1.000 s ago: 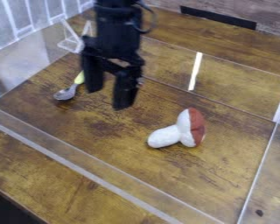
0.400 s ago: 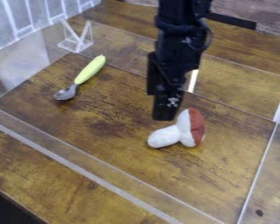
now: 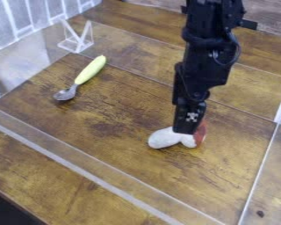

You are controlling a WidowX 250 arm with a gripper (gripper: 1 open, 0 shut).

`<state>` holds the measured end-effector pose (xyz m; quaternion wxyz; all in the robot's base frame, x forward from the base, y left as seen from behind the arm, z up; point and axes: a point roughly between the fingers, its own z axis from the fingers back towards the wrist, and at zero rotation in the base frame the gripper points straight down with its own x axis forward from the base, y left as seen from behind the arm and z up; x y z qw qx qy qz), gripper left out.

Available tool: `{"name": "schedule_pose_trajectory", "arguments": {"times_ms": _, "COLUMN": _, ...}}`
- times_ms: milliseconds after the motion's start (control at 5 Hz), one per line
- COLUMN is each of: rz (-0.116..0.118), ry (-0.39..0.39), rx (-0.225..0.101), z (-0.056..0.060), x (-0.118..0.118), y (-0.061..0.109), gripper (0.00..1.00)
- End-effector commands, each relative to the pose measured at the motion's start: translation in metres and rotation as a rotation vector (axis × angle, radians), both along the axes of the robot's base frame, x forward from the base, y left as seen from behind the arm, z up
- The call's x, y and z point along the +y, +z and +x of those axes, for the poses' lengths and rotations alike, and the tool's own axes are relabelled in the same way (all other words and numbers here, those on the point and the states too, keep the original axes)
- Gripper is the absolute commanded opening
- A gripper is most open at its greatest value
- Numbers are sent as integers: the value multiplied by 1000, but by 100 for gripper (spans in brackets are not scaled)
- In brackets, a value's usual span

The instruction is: Remove the mushroom from the silver pot and put it on the table

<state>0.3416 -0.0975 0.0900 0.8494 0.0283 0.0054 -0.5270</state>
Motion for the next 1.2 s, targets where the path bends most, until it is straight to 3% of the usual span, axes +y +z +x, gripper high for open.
{"name": "schedule_pose_trajectory", "arguments": {"times_ms": 0, "rz": -8, "ry": 8, "rx": -76, "z": 12, "x": 2, "y": 11, "gripper": 100}}
{"name": "schedule_pose_trajectory", "arguments": {"times_ms": 400, "rz": 6, "ry": 90, "rx": -115, "z": 30, "x": 22, "y": 4, "gripper": 100}}
{"name": "schedule_pose_trajectory", "arguments": {"times_ms": 800, "rz": -16, "ry": 52, "rx": -147, "z": 56, "x": 24, "y": -20, "gripper": 100}}
{"name": "schedule_pose_trajectory", "arguments": {"times_ms": 1000, "rz": -30, "ry": 33, "rx": -161, "z": 66, "x": 26, "y": -29, "gripper": 0}}
